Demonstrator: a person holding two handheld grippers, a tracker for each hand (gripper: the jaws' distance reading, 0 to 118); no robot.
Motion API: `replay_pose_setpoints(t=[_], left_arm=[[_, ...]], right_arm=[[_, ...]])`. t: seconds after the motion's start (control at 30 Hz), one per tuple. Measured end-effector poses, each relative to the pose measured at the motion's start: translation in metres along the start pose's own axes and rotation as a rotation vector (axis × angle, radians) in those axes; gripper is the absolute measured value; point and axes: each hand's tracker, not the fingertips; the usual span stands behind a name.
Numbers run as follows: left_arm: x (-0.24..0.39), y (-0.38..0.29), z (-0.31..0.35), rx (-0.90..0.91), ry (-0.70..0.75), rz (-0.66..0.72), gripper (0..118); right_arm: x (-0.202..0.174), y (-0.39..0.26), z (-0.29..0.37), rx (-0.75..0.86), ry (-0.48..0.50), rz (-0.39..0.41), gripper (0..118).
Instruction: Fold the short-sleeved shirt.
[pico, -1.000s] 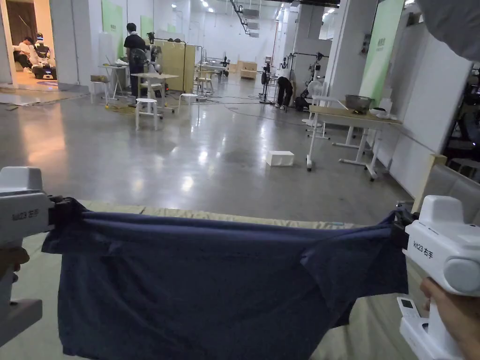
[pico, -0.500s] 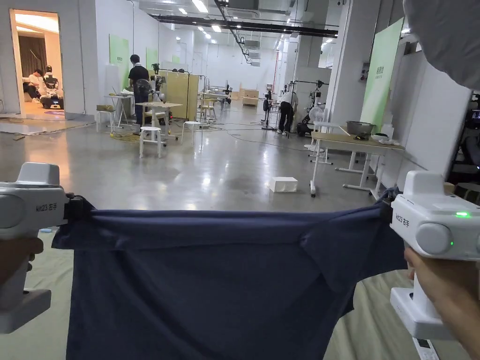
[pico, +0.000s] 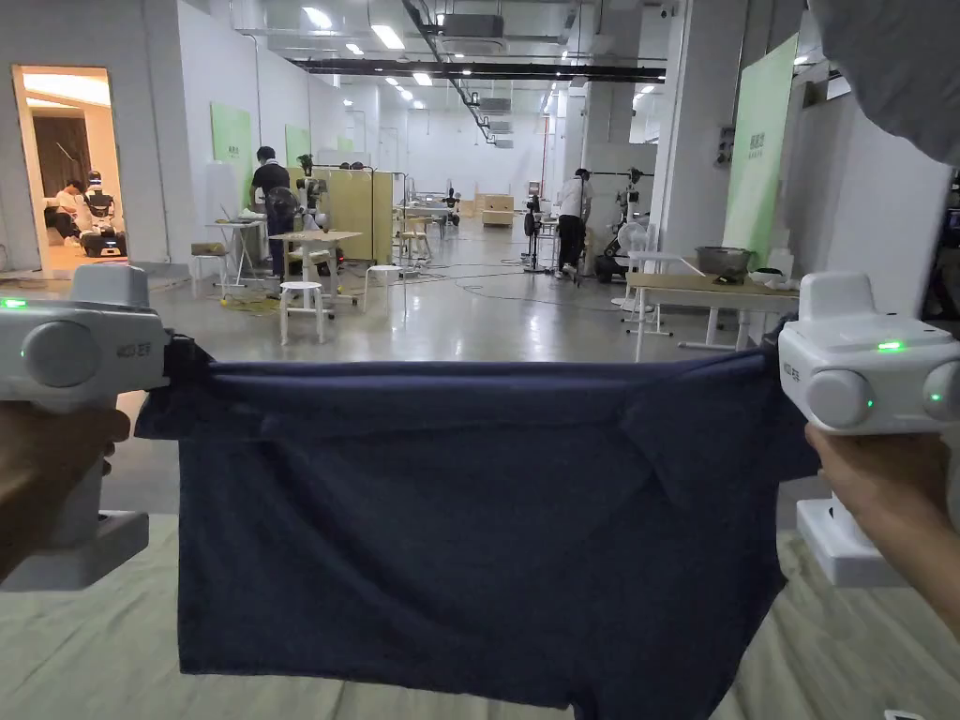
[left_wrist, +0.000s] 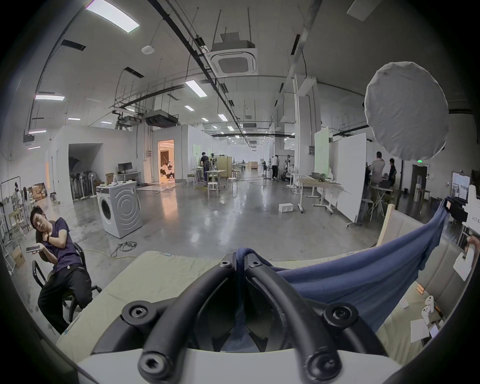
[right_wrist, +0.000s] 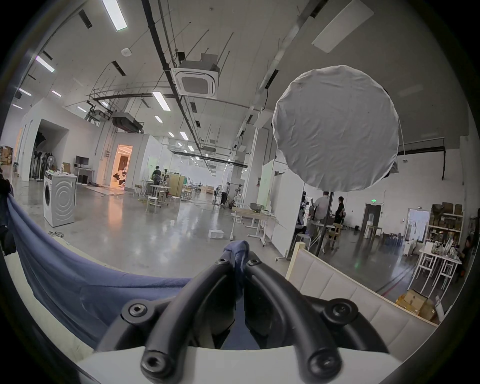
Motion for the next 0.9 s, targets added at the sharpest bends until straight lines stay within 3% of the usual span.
replay_pose_setpoints(t=[0.4,0.67,0.9], left_arm=[[-0.002,-0.065,0.018,-0.024,-0.021,-0.016,5],[-0.012,-0.145,0.06,-0.103,-0.04,0.023,5],[-0.018,-0.207,0.123,-0.149,-0.062,0.021,5]], right_arm=[[-0.005,-0.042,0.036,-0.018,0.009,-0.003,5],[-0.005,-0.111,0.113,-0.068,0.053,0.056,5],[0.007,-0.151,0.191,-0.121,0.085,0.038,5]])
